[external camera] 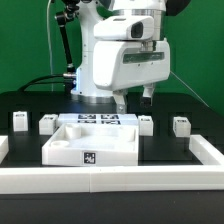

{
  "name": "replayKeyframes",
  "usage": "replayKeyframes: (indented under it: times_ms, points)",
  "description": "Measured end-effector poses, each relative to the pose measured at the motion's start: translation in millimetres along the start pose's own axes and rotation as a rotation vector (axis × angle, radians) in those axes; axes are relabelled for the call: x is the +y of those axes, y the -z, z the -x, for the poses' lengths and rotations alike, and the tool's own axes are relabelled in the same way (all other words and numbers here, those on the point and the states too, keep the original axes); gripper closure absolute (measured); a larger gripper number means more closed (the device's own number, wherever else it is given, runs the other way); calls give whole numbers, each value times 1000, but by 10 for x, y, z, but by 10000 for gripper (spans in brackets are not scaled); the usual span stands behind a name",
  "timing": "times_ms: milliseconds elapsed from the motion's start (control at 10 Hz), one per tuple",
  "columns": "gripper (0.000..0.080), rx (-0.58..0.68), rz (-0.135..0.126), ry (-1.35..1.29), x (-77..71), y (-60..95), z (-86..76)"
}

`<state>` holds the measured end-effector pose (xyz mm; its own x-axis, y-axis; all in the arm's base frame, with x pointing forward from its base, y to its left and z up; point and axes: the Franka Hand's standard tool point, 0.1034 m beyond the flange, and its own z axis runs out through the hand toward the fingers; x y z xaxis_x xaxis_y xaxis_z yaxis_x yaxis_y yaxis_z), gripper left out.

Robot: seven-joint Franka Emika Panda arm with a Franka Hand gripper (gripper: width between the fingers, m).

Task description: Assemble square table

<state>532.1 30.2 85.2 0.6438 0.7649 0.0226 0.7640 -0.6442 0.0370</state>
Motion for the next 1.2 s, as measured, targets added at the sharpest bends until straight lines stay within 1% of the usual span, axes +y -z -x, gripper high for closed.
replayKeyframes:
  times_ms: [600,700,800,1200]
  points:
    - [150,-1,-2,-2,-5,-10,7]
    - [150,3,4,74,-15,-30,44]
    - [150,-6,-3,105,-44,-44,79]
    - [150,-9,-4,349,-33,-49,101]
